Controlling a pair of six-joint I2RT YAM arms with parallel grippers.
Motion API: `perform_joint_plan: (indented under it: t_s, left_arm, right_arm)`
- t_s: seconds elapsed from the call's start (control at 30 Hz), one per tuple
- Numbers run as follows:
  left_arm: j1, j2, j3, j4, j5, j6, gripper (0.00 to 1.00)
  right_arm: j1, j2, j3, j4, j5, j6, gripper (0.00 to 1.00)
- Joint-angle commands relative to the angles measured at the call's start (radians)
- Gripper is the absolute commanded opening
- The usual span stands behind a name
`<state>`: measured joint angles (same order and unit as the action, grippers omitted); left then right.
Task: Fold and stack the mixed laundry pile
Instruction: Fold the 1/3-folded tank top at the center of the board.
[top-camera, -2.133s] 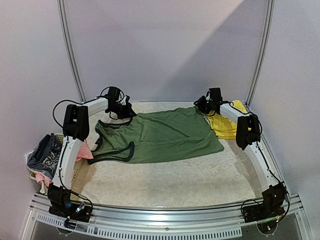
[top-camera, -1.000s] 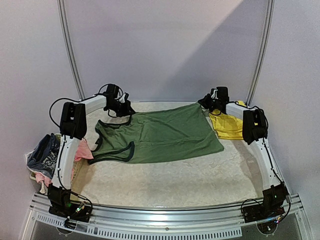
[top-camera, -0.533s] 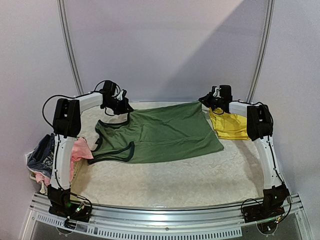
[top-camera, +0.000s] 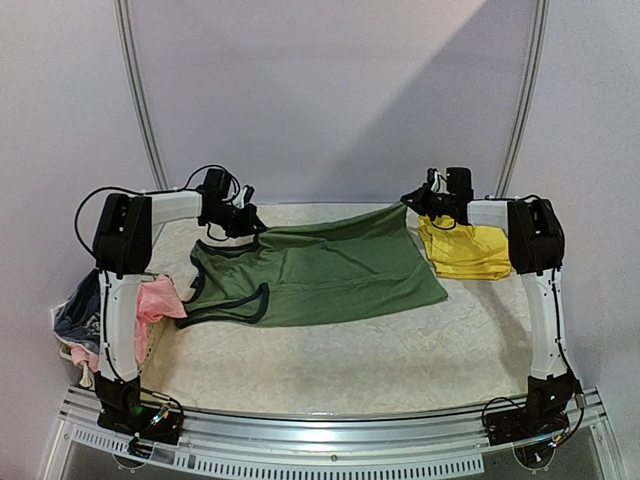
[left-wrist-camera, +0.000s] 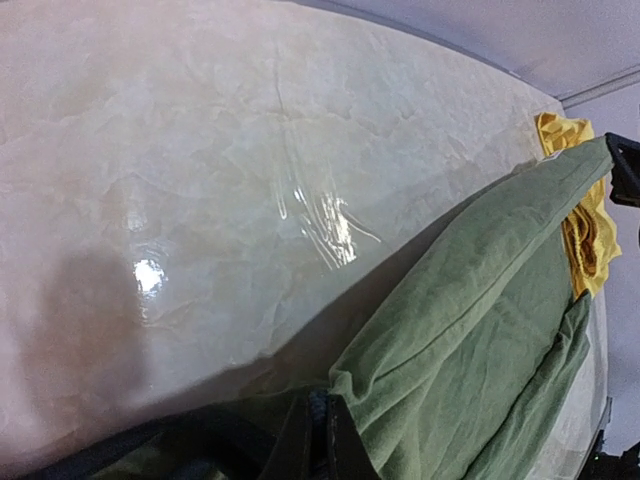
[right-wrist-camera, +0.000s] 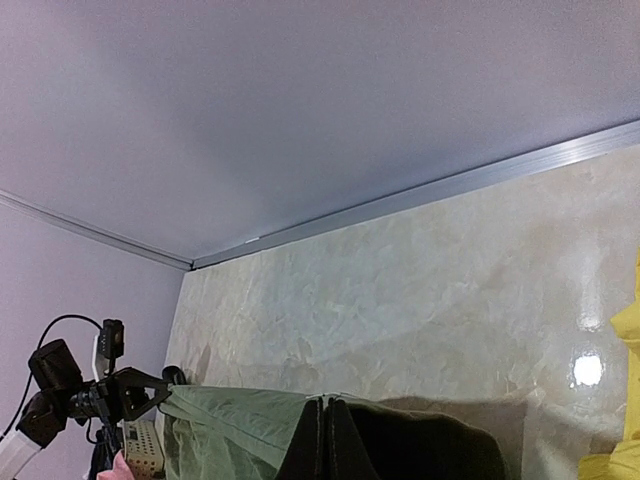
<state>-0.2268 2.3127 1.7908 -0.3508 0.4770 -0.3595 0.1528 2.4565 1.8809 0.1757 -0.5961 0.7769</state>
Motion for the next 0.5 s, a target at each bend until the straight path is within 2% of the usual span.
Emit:
perform_joint_plan:
  t_s: [0.0,0.27,0.47]
  left_arm:
    - [-0.029,-0.099,-0.085,0.062,-0.032,0.04,0.0]
    - [-0.061,-0.2,-0.322,0.175,-0.068,0.06,0.01]
    - [-0.074,-0.201,-0.416,0.238,-0.097,0.062,0.02]
  right_arm:
    - [-0.014,-0.086,-0.082,0.032,-0.011,-0.036,0.0]
    - [-0.022,-0.159,-0.255,0.035,0.01,-0.087,0.0]
    - [-0.039,-0.174,-0.341,0.054,0.018,-0.098,0.0]
